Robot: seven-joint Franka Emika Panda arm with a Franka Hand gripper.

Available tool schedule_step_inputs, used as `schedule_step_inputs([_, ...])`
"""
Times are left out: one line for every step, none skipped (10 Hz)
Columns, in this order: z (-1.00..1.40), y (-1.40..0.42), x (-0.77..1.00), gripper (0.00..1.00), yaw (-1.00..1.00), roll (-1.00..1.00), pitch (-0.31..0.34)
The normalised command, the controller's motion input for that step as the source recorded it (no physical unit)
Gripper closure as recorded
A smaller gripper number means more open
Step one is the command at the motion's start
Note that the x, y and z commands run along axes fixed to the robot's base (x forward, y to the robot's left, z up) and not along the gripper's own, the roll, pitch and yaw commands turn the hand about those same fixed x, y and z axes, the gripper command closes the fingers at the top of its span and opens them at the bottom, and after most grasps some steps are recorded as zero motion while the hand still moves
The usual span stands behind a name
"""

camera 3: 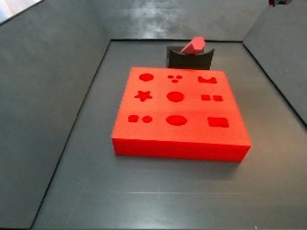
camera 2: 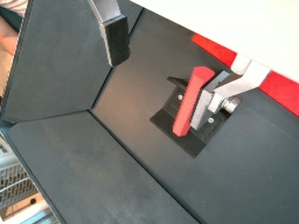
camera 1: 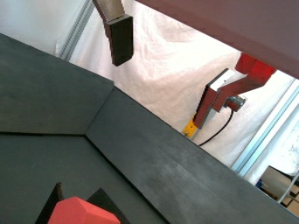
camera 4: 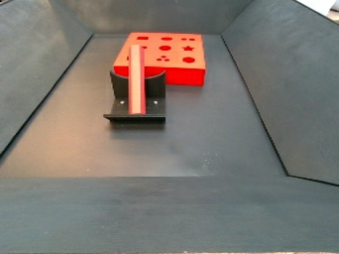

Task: Pick up the hexagon object. Move up. Place the hexagon object on the fixture. Regrasp the hexagon object. Move to above the board. Insert the hexagon object.
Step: Regrasp the hexagon object.

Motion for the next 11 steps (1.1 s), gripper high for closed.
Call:
schedule_step_inputs([-0.01, -0.05, 0.09, 0.00, 0.20, 0.16, 0.042])
schedule_step_inputs([-1.00, 0.04, 0.04, 0.00, 0.22, 0.19, 0.133])
schedule_step_inputs([-1.00, 0.04, 0.04, 0.00, 0.21, 0.19, 0.121])
schedule_step_inputs([-1.00, 0.04, 0.05, 0.00, 0.21, 0.18, 0.075])
schedule_step_inputs([-1.00, 0.03, 0.07, 0.00, 0.20, 0.16, 0.028])
schedule_step_inputs([-1.00, 0.03, 0.08, 0.00, 0.19, 0.12, -0.017])
schedule_step_inputs([-1.00, 0.03, 0.09, 0.00, 0.16, 0.11, -0.053])
schedule_step_inputs([-1.00, 0.02, 0.10, 0.00, 0.14, 0.09, -0.083])
schedule_step_inputs([-1.00, 0.02, 0.11, 0.00, 0.11, 0.09, -0.101])
schedule_step_inputs([-1.00, 0.02, 0.12, 0.00, 0.06, 0.08, -0.105])
schedule_step_inputs([-0.98, 0.01, 0.13, 0.00, 0.03, 0.09, -0.099])
